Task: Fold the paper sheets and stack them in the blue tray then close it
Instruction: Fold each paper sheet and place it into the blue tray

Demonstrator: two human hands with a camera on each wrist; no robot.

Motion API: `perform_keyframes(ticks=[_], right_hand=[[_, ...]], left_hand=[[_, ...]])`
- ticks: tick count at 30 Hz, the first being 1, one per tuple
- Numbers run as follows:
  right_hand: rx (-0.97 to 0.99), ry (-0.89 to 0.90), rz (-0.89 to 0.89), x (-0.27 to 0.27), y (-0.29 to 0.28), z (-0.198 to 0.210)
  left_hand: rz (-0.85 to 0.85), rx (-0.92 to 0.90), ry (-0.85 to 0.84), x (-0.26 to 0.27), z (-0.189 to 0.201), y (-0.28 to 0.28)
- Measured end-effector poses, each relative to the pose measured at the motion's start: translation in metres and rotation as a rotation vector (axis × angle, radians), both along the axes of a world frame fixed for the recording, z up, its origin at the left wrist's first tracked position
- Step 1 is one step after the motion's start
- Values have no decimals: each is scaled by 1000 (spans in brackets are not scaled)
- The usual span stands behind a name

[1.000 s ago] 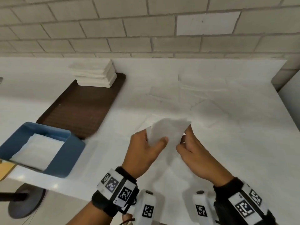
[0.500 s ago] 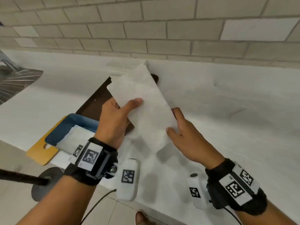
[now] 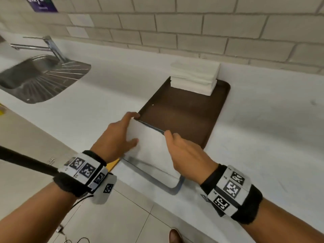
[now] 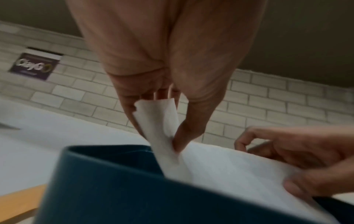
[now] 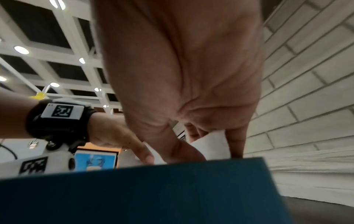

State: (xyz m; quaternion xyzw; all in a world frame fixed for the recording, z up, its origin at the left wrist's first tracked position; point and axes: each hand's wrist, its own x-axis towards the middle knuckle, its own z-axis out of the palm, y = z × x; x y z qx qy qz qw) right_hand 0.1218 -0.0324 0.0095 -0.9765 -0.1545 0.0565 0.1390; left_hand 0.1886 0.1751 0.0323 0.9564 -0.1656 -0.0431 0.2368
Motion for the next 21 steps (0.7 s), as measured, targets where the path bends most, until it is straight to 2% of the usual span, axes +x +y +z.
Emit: perform_keyframes(ticks=[2,4,6,7,10,13,15,17,19,21], right_hand=[[-57,29,23,4,11,-5],[-94,87,21,9,18,-11],[-132,142,5,9,21,-16],[-152,154,-2,9,22,-18],[-133,129,-7,4,22,-11],[112,4,22,-10,7,12],[310,-17,-24,-31,-27,29],[435,17,-166,-61,-83,37],[365,67,-369,-100,-156,30],[136,146,-582,-142,-232,13]], left_hand=[[-106,172,14,2,-9,6],[-240,402,-118,1,-15,10],[-322,488,-316,2,-16,7],[-349,490,-336,1,-14,2],[-396,529,-128,3,-16,-15],[-461,633,92,7,-29,-21],[-482,620,137,13,-19,-24],[-473,545,81,22,1,-25],[-453,395,-19,31,23,-30],[-496,300,-56,36,43,-47]])
